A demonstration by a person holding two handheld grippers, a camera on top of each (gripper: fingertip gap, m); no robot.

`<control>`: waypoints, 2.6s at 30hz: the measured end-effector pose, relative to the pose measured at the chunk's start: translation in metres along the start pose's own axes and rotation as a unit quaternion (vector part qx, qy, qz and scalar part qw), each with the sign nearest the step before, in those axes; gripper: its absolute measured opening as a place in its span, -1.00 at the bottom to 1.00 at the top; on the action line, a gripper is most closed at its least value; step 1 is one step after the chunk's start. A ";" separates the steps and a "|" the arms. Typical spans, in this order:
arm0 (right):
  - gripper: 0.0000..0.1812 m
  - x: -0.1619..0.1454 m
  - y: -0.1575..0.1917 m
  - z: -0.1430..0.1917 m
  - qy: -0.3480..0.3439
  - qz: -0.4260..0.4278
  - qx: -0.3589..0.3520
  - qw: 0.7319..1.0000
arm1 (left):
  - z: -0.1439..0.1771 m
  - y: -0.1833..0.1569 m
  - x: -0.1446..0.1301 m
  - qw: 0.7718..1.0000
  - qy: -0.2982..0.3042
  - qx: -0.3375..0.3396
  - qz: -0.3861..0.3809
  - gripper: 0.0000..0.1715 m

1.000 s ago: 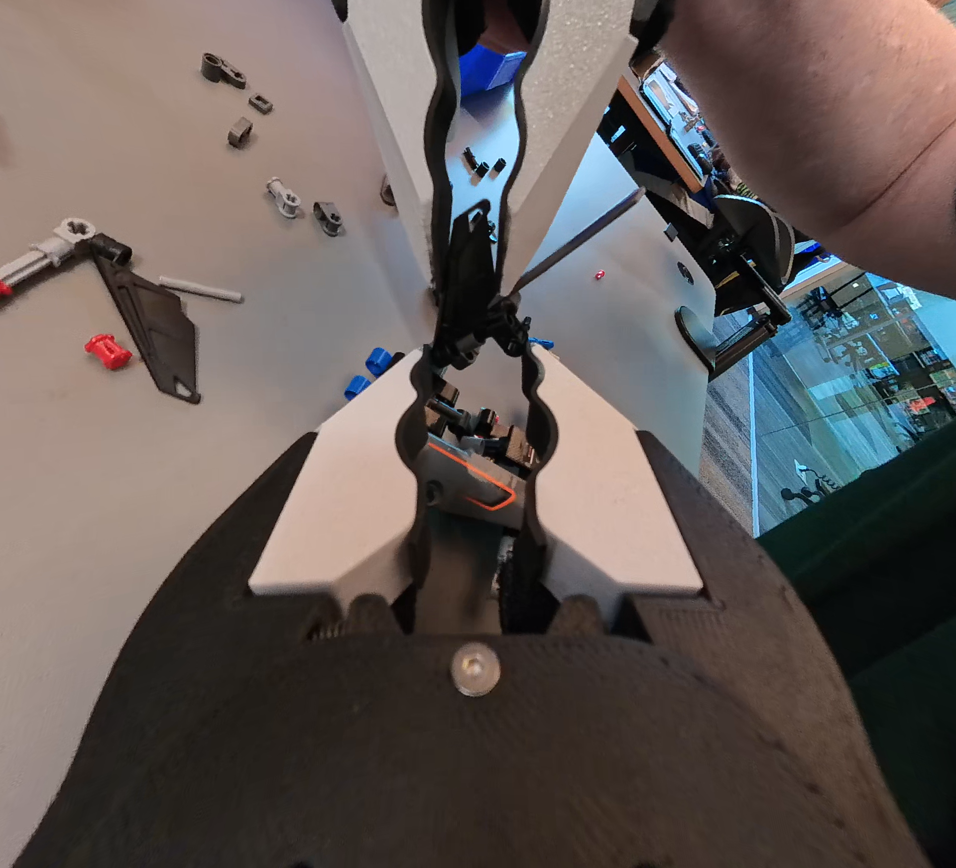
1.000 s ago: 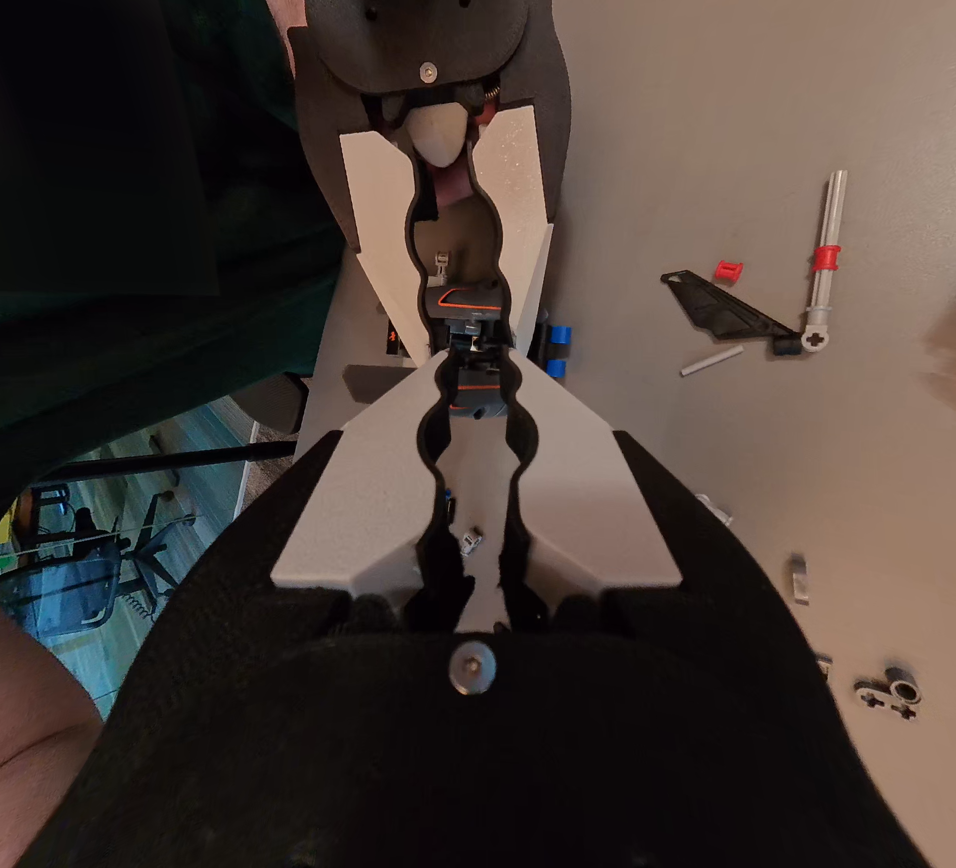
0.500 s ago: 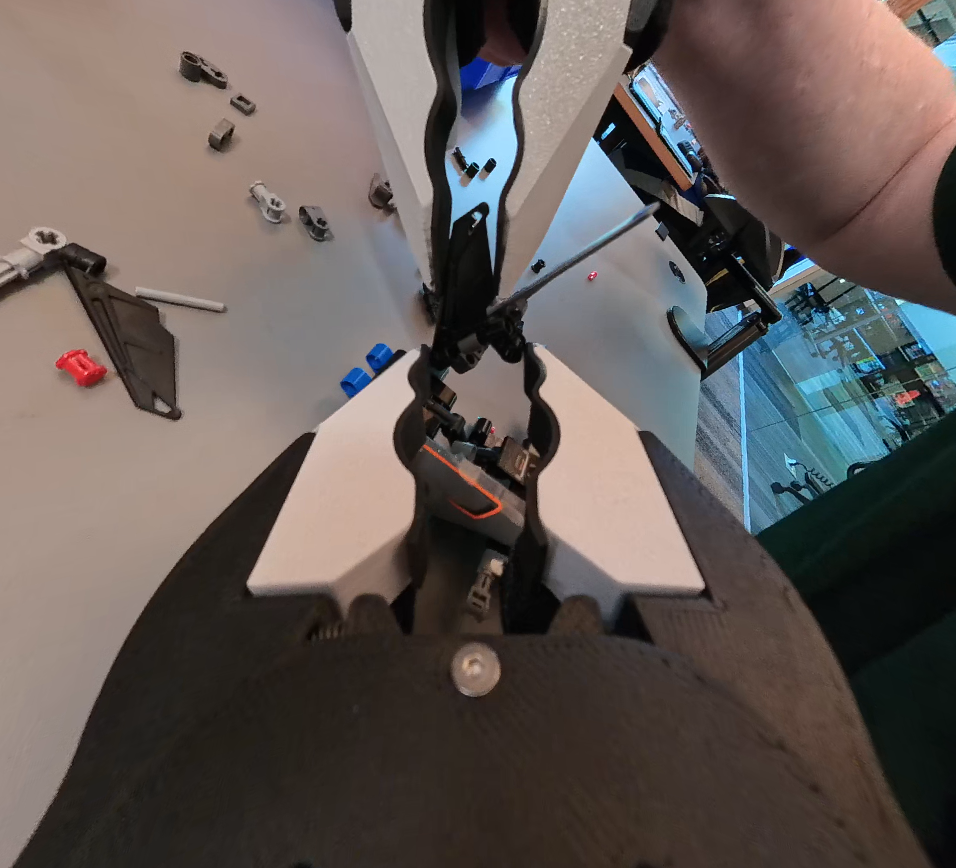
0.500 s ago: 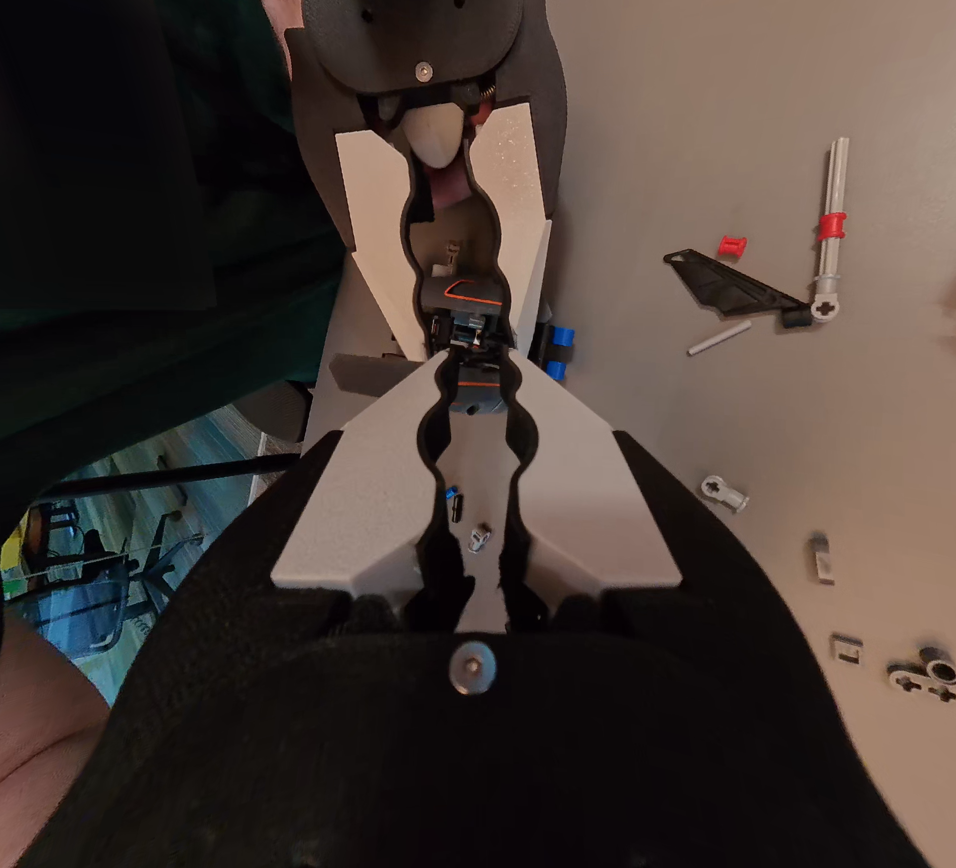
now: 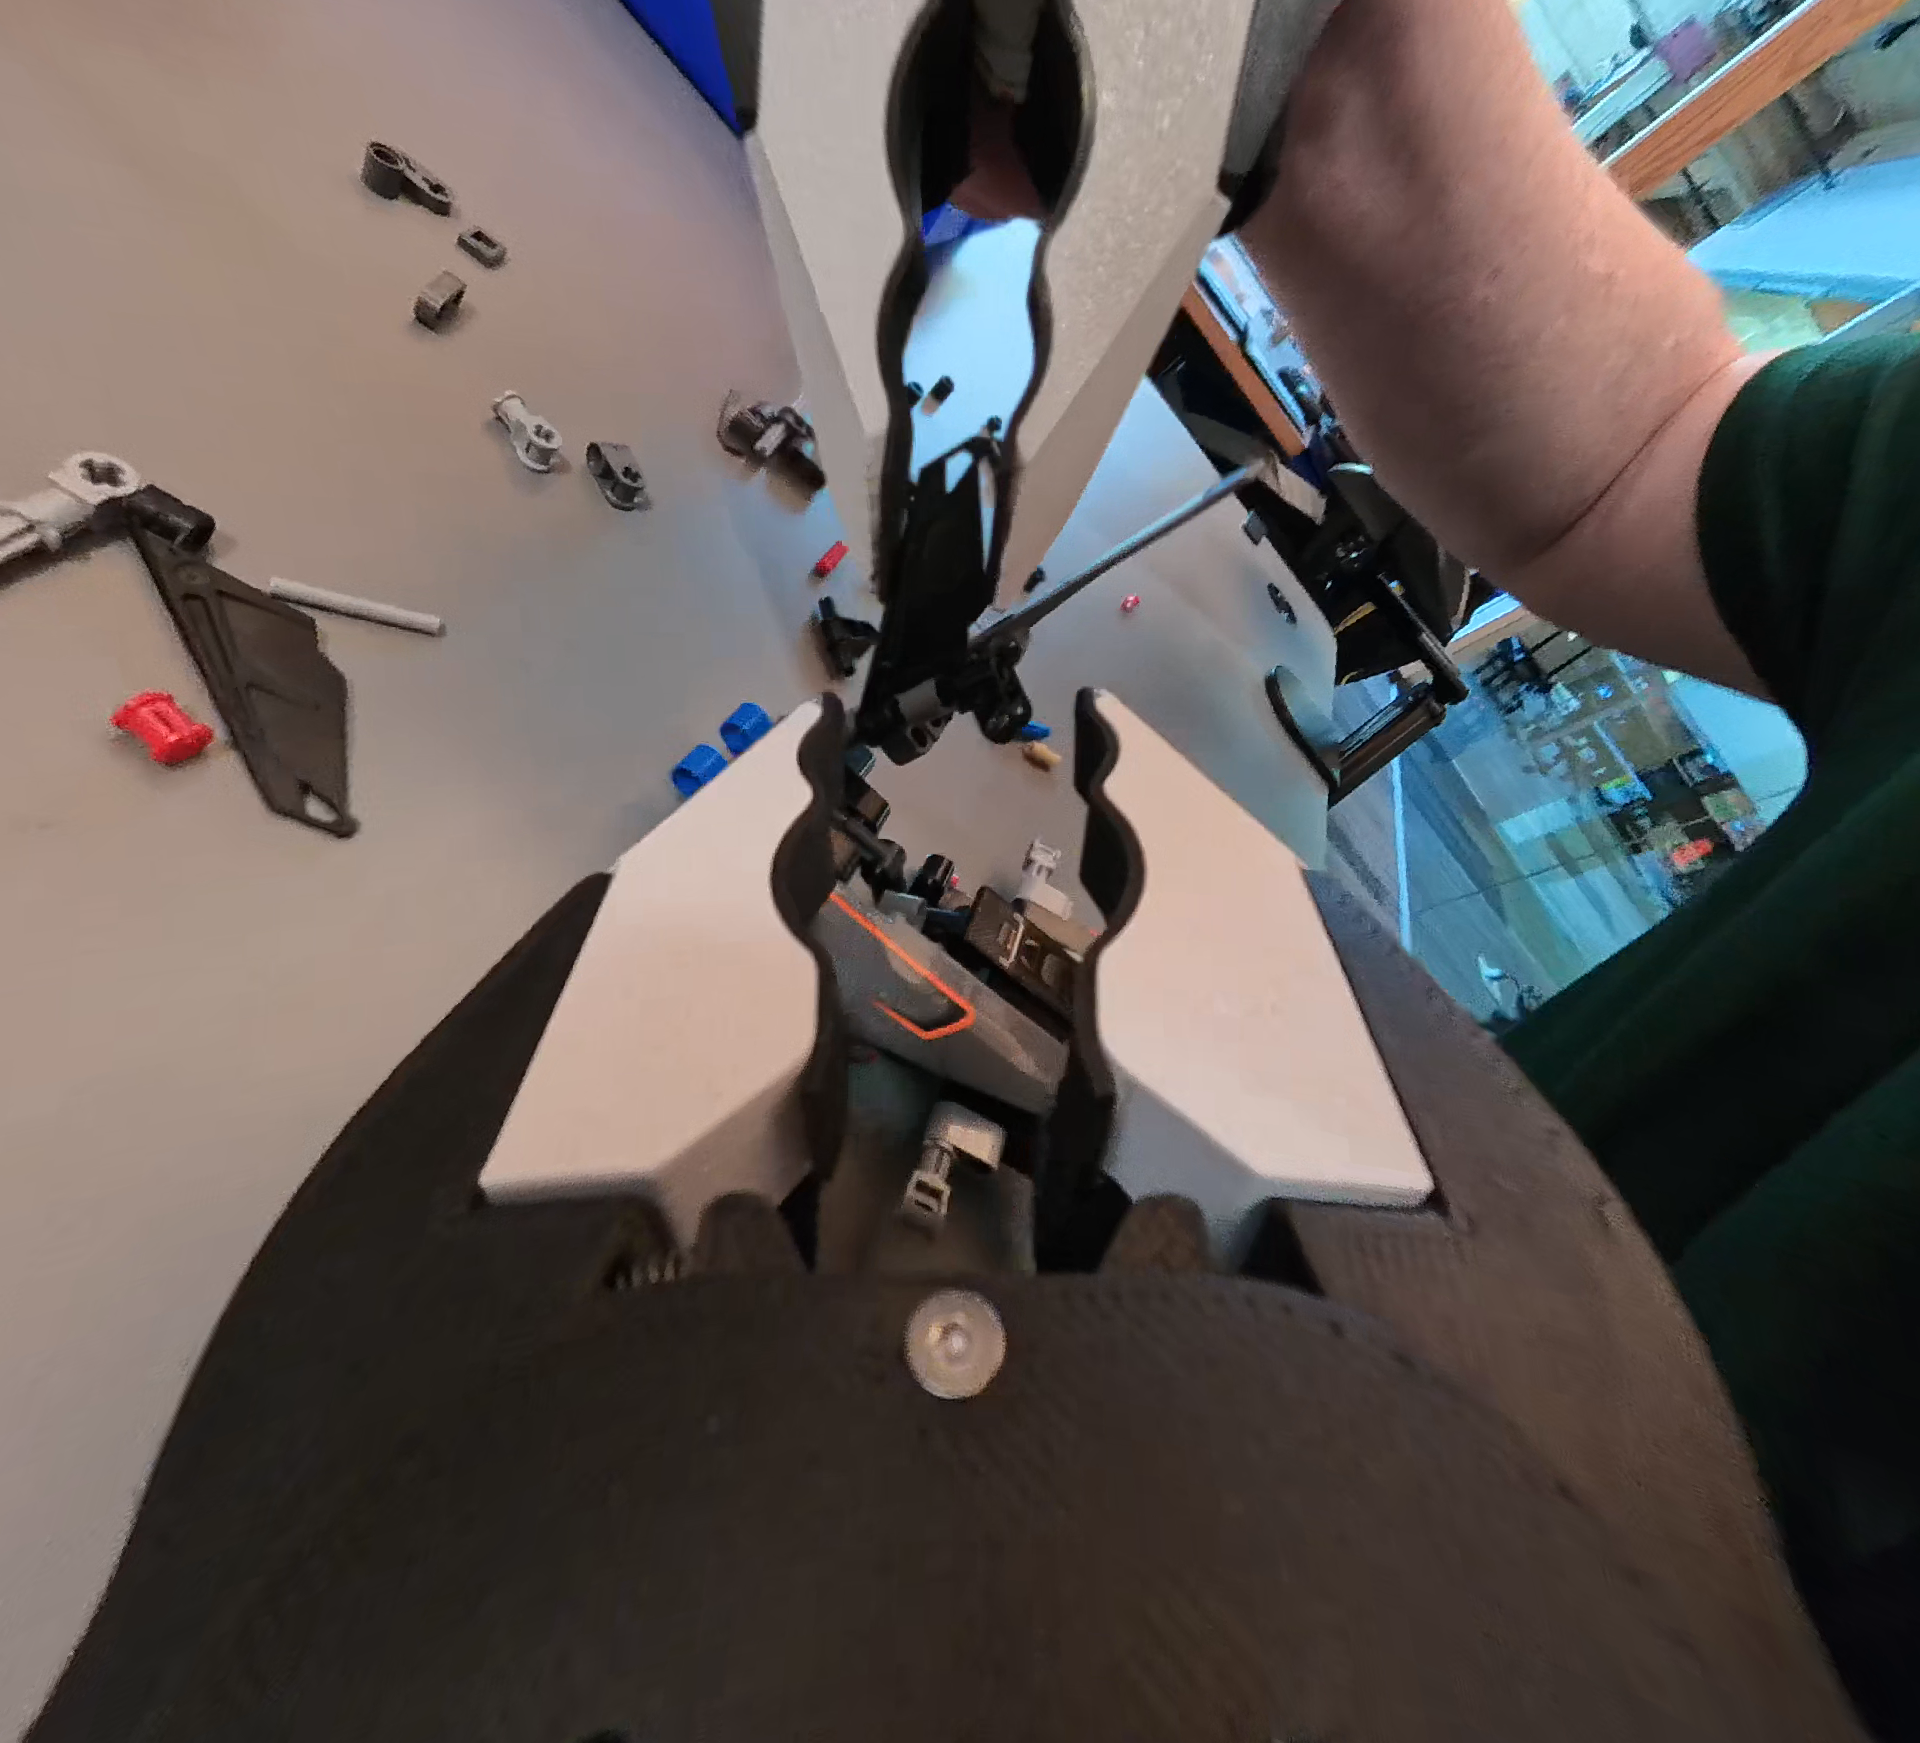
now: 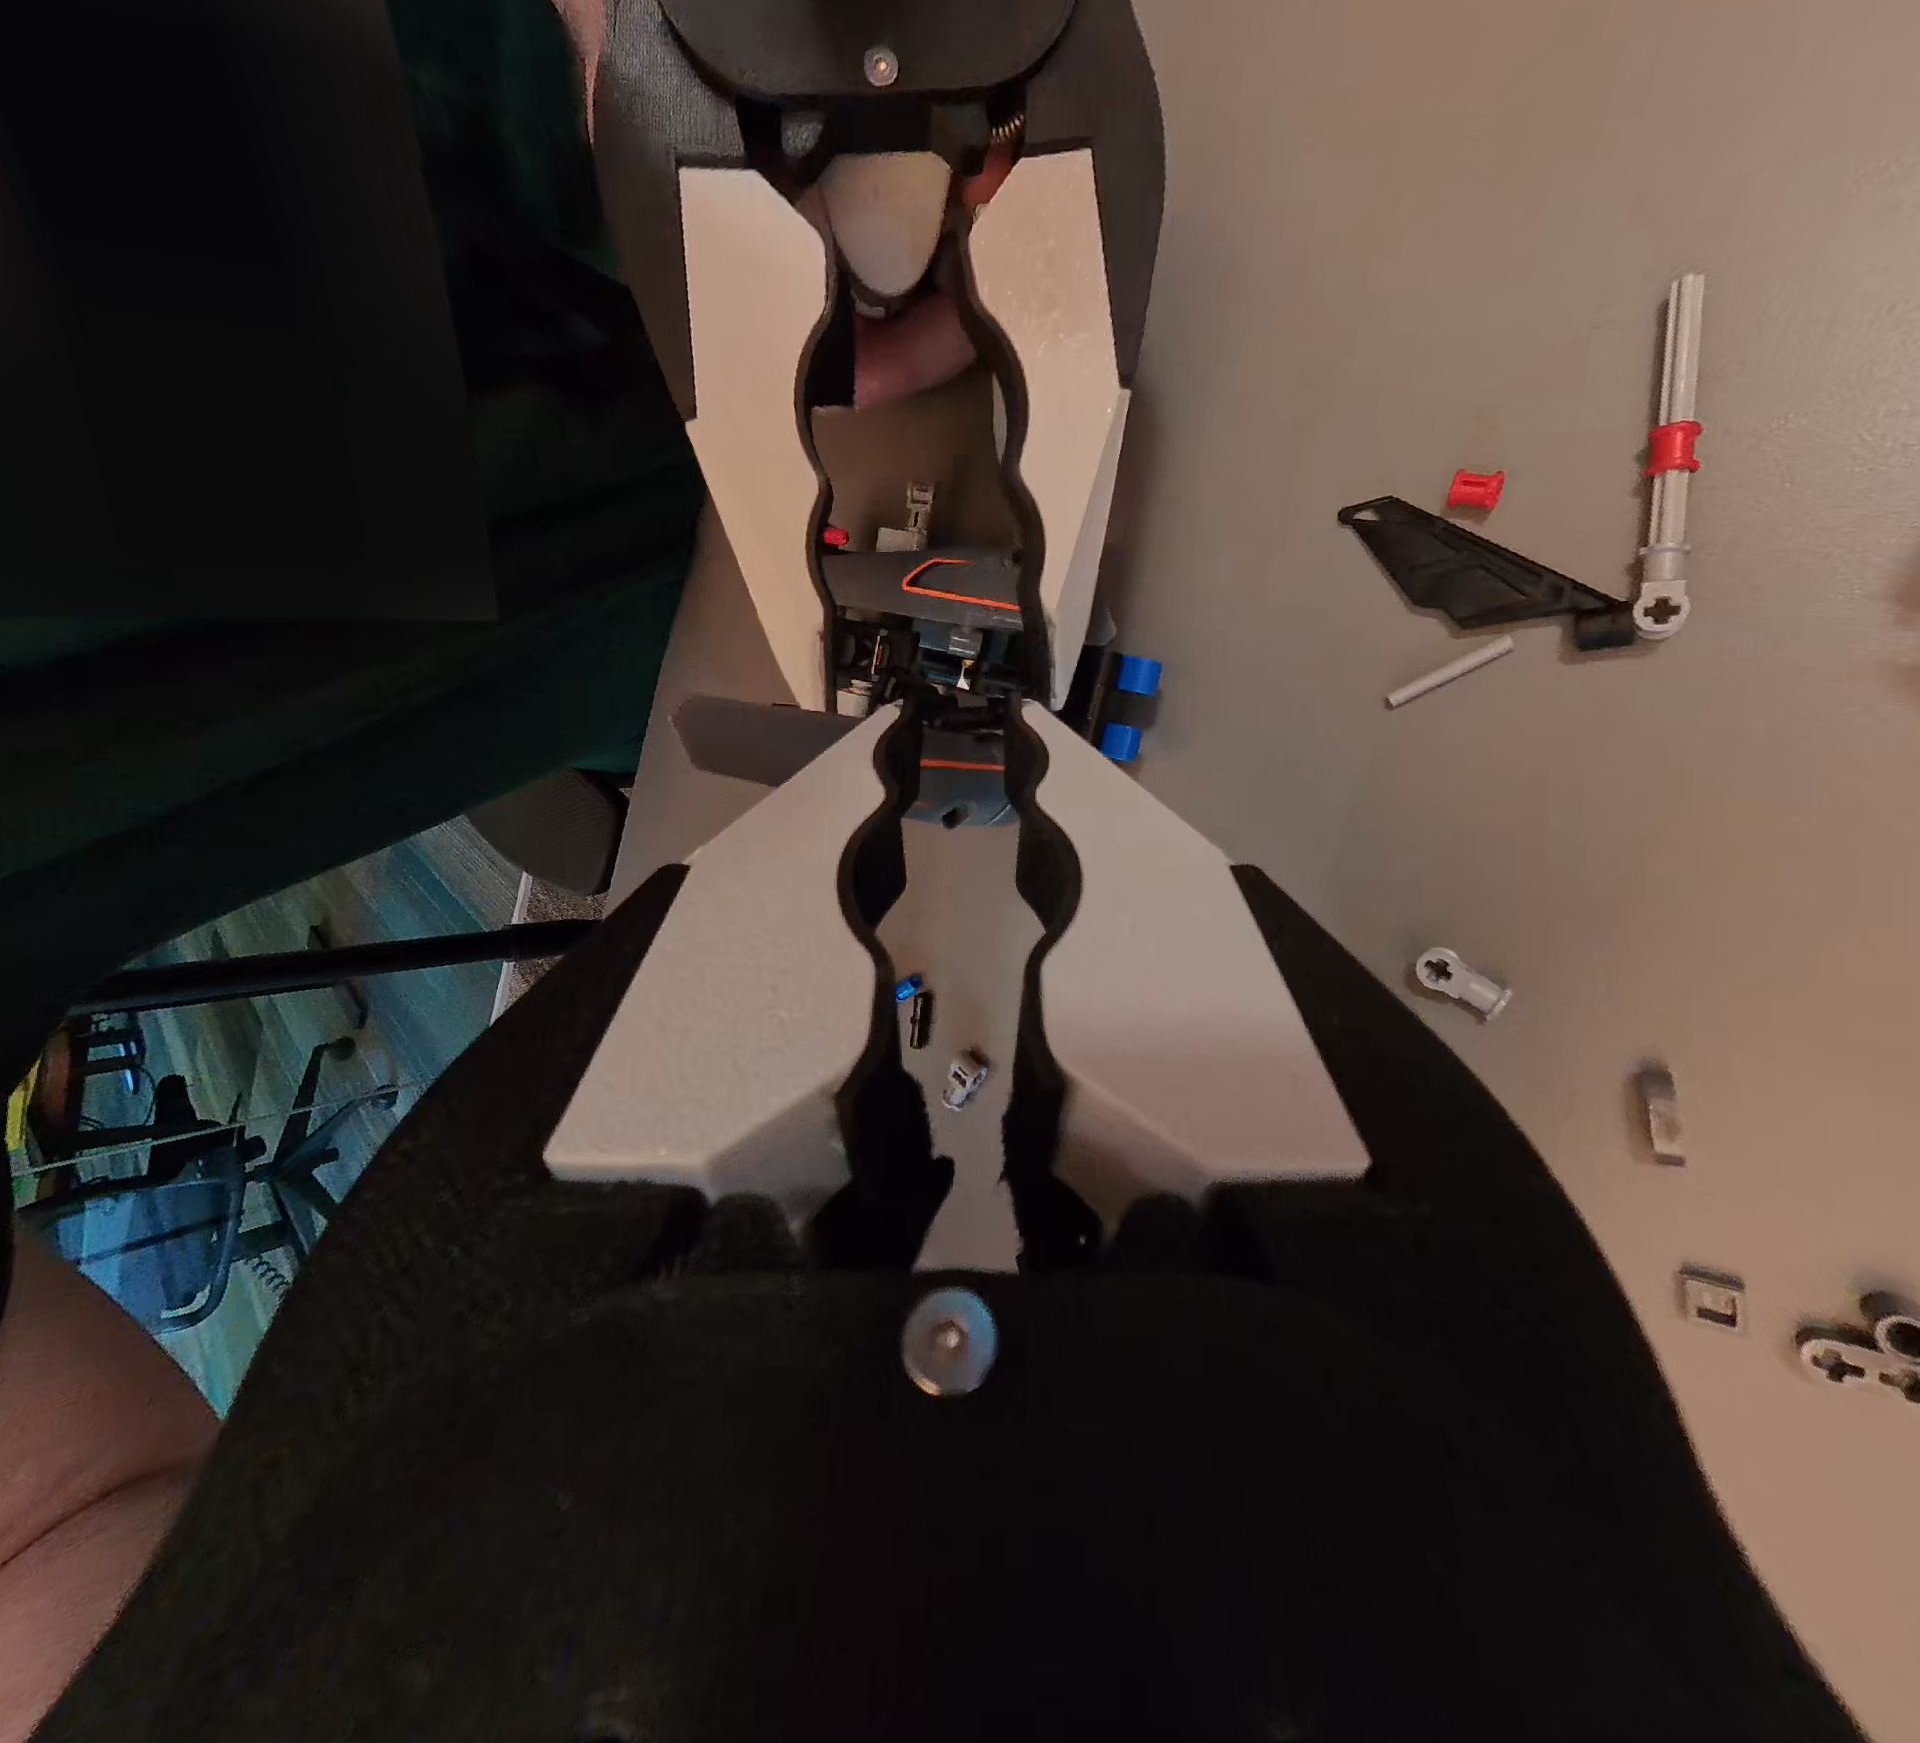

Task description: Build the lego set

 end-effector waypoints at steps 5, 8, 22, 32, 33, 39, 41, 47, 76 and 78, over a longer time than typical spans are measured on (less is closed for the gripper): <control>-0.86 0.000 0.000 0.000 -0.002 0.001 0.000 1.000 | -0.003 0.005 -0.001 1.000 0.007 0.000 0.019 -0.52; -0.85 -0.001 -0.001 0.000 -0.002 0.000 -0.004 1.000 | -0.004 0.005 -0.001 1.000 0.007 -0.002 0.025 -0.60; -0.86 -0.003 0.001 0.001 -0.009 -0.005 -0.008 1.000 | -0.007 0.002 0.000 1.000 0.005 -0.013 0.027 -0.63; -0.86 -0.002 0.004 0.001 -0.037 0.000 -0.012 0.999 | -0.008 0.001 0.000 1.000 0.002 -0.012 0.018 -0.63; -0.86 -0.003 0.004 0.001 -0.041 -0.001 -0.010 0.999 | -0.008 0.000 0.000 1.000 0.003 -0.015 0.018 -0.63; -0.86 -0.005 0.004 0.001 -0.068 -0.010 -0.011 0.998 | -0.009 -0.001 0.000 1.000 0.003 -0.022 0.021 -0.62; -0.86 -0.006 0.003 0.001 -0.083 -0.016 -0.009 0.996 | -0.009 -0.001 0.000 0.999 0.004 -0.023 0.022 -0.62; -0.86 -0.008 0.002 0.001 -0.121 -0.028 -0.010 0.992 | -0.010 0.000 0.000 0.999 0.008 -0.023 0.025 -0.62; -0.86 -0.004 0.018 0.005 -0.205 0.012 -0.049 0.978 | -0.005 -0.012 0.003 0.999 -0.003 -0.015 -0.039 -0.62; -0.86 -0.005 0.018 0.004 -0.208 0.011 -0.057 0.976 | -0.006 -0.013 0.002 0.999 -0.004 -0.019 -0.036 -0.61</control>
Point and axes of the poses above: each gripper's, where its closed fingertips meet, z back along the fingers, x out of its top, y = z × x across the jaws, the point moved 2 cm from there along z, back along the fingers, and after that the axes turned 9 degrees about y, right-handed, at the moved point
